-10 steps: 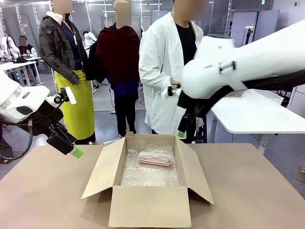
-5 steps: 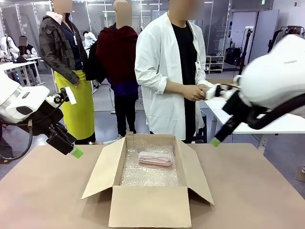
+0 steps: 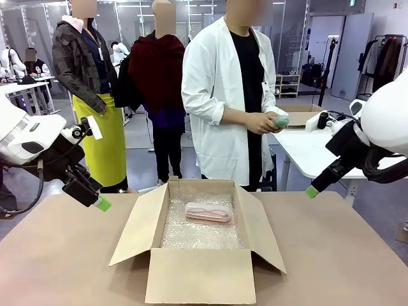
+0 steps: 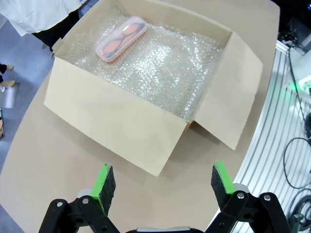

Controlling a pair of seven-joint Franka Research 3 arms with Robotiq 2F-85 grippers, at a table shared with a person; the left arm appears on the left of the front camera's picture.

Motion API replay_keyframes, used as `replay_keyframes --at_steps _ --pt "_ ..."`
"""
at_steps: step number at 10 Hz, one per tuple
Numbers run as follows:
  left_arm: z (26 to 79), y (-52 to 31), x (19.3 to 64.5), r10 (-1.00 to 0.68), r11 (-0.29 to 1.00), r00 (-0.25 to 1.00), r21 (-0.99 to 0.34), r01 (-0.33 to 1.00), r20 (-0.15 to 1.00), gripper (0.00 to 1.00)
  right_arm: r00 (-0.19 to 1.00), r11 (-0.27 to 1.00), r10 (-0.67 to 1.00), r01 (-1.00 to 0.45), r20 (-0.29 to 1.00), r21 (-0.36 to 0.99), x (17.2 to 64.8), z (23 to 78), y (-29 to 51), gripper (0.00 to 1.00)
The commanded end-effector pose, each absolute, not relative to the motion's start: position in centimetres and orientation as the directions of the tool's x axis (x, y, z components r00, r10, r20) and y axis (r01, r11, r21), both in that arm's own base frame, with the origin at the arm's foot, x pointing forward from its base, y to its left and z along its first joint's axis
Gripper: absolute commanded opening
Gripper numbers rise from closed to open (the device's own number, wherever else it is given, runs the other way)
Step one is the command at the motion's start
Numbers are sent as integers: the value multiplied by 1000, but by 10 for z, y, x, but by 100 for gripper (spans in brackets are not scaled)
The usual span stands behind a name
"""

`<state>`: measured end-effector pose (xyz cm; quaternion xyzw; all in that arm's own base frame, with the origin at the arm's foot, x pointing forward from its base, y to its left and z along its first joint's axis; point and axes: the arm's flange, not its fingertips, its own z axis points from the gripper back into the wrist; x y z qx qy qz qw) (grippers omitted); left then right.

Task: Pack the glasses set securely to prepare it for shipping.
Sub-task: Put the Glasses case from the right side of the table into the Package Box.

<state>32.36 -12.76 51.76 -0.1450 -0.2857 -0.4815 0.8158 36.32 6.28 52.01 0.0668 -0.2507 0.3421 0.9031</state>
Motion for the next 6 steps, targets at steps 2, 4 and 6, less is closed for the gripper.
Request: replay_keyframes --at_steps 2,4,6 --pt "518 -126 325 -696 482 357 37 875 622 100 628 747 592 -663 505 -53 366 522 62 100" --pt "518 -126 325 -696 482 357 37 875 622 100 628 747 592 -663 505 -53 366 522 62 100" --pt "518 -126 325 -696 482 357 37 875 622 100 628 747 592 -663 505 -53 366 522 62 100"
